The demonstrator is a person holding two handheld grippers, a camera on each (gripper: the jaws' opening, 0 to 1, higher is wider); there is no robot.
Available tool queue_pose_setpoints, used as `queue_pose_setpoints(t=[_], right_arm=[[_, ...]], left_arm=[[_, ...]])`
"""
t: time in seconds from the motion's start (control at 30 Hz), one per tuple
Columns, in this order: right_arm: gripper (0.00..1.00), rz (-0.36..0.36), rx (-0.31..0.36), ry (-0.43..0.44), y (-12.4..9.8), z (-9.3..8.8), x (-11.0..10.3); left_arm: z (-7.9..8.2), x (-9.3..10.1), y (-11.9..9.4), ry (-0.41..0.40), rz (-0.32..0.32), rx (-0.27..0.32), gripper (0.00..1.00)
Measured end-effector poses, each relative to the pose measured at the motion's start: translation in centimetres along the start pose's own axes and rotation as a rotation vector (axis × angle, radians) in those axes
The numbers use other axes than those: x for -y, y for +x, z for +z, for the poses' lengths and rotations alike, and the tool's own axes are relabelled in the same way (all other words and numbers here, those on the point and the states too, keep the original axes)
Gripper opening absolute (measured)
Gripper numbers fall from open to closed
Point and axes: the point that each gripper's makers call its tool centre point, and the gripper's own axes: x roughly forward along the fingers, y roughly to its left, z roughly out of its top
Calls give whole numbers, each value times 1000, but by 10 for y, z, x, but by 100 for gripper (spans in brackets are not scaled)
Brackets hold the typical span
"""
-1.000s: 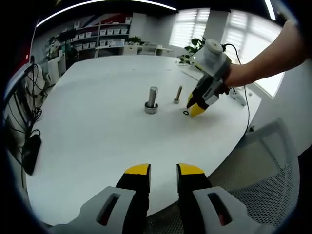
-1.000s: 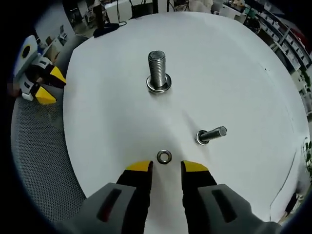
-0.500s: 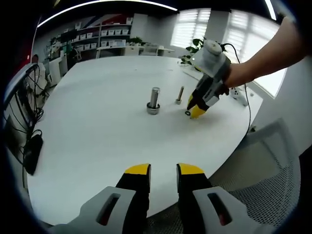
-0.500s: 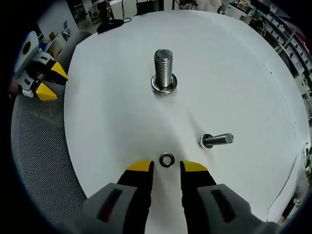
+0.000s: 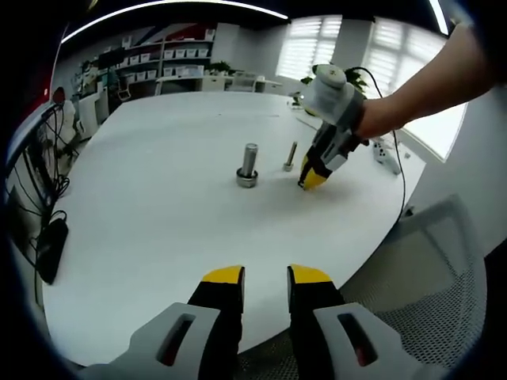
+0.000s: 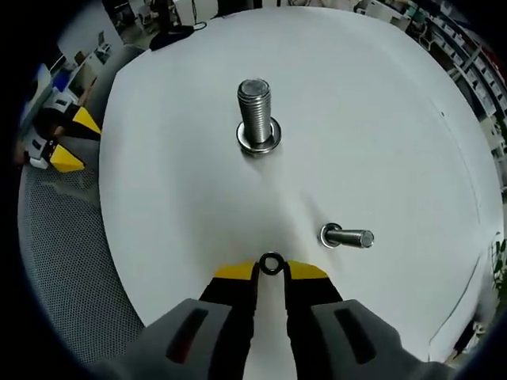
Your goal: Place the washer onto the threaded stud by aligning its center hole with the stud, sliding it down to the base, and recovering from edge contact or off-axis alignment until the washer reaches the visible bottom stop.
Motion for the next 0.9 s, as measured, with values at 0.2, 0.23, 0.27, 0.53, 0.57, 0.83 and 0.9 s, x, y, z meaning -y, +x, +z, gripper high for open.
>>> queue_pose_setpoints(t=[0.2, 0.23, 0.27, 0.53, 0.57, 0.83, 0.9], right_arm=[[15, -1, -84, -30, 1, 2, 0], [15, -1, -104, -34, 1, 1, 0], [15, -3, -122, -39, 1, 2, 0], [15, -31, -178, -27, 1, 1, -1], [15, -33, -167, -20, 1, 0, 0], [15, -97, -12, -3, -2, -1, -2], [15, -90, 11, 27, -2, -1, -1]], left_arm=[[0, 1, 0, 2, -4, -3, 19], [-1, 1, 0, 2, -4, -4, 19], [0, 1, 0, 1, -4, -3, 19], [-1, 1, 0, 4, -3, -5, 19], [-1, 1, 0, 3, -3, -5, 19], [-1, 1, 0, 2, -4, -6, 19], [-1, 1, 0, 5, -6, -10, 18]])
